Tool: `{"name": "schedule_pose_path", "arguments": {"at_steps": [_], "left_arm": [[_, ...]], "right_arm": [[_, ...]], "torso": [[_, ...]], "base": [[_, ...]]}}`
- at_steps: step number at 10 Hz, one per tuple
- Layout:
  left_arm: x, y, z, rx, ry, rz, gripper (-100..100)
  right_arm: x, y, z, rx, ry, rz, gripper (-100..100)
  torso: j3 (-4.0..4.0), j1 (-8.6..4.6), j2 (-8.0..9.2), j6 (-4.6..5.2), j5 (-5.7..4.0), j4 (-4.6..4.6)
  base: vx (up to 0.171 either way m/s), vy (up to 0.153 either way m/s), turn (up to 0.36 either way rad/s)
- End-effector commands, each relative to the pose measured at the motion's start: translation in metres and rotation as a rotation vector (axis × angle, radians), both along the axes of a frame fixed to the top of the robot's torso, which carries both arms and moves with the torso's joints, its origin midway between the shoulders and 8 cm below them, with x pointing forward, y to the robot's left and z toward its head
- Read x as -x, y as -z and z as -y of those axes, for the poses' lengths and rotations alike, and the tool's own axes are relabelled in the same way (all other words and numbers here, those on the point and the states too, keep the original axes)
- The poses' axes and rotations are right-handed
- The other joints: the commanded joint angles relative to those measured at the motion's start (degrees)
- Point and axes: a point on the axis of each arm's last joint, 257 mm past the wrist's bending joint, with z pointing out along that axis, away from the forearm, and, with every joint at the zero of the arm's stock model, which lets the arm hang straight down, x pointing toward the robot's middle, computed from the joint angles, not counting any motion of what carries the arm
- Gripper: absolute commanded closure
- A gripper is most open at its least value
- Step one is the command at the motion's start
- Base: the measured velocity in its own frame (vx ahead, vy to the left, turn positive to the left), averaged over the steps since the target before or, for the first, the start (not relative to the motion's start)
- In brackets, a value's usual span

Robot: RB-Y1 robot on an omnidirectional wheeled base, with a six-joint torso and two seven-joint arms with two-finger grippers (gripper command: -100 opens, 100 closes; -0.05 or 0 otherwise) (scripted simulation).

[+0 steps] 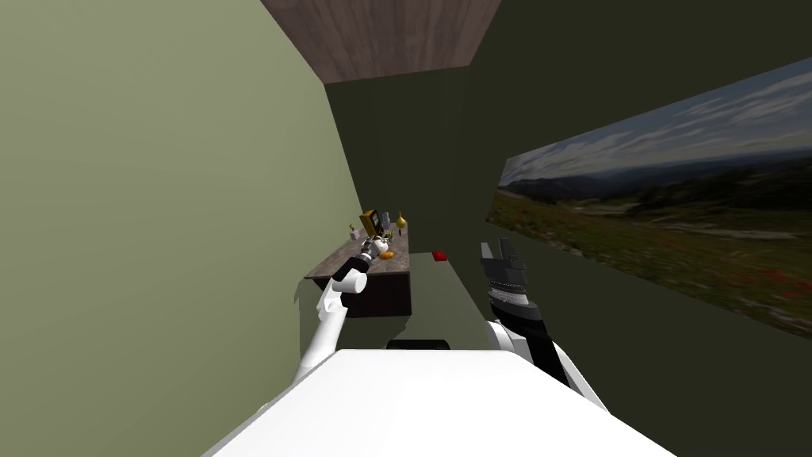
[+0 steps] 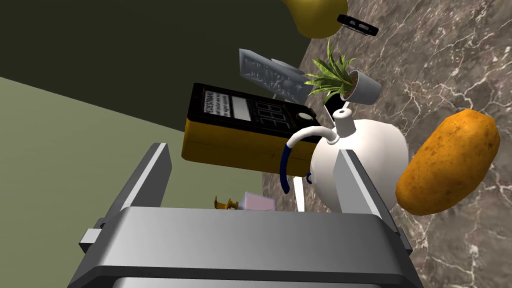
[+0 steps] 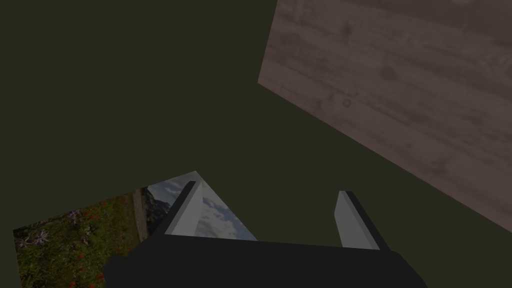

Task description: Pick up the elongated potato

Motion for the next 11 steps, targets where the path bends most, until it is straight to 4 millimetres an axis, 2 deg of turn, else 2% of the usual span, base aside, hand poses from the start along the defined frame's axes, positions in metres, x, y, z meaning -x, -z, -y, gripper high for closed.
{"name": "schedule_pose_path", "arguments": {"at_steps": [1,6,8,11], "left_arm": [[-0.002,0.011,0.003,0.006,0.008,-0.045,-100],[-0.01,0.044,0.017,0.033,0.052,-0.195,-100],[-0.009,0.052,0.016,0.029,0.051,-0.226,-100],[-0.009,0.075,0.023,0.035,0.071,-0.327,-100]], "right_arm": [[0.0,0.0,0.0,0.0,0.0,0.0,0],[0.0,0.0,0.0,0.0,0.0,0.0,0],[0.0,0.0,0.0,0.0,0.0,0.0,0],[0.0,0.0,0.0,0.0,0.0,0.0,0]], "torso": [[0.0,0.0,0.0,0.0,0.0,0.0],[-0.01,0.05,-0.02,-0.03,0.01,-0.01],[-0.02,0.06,-0.04,-0.03,0.02,-0.01],[-0.02,0.07,-0.03,-0.03,0.02,-0.01]], "base": [[0.012,0.004,-0.033],[0.019,0.013,-0.057],[0.015,0.013,-0.015],[0.025,0.023,-0.069]]}}
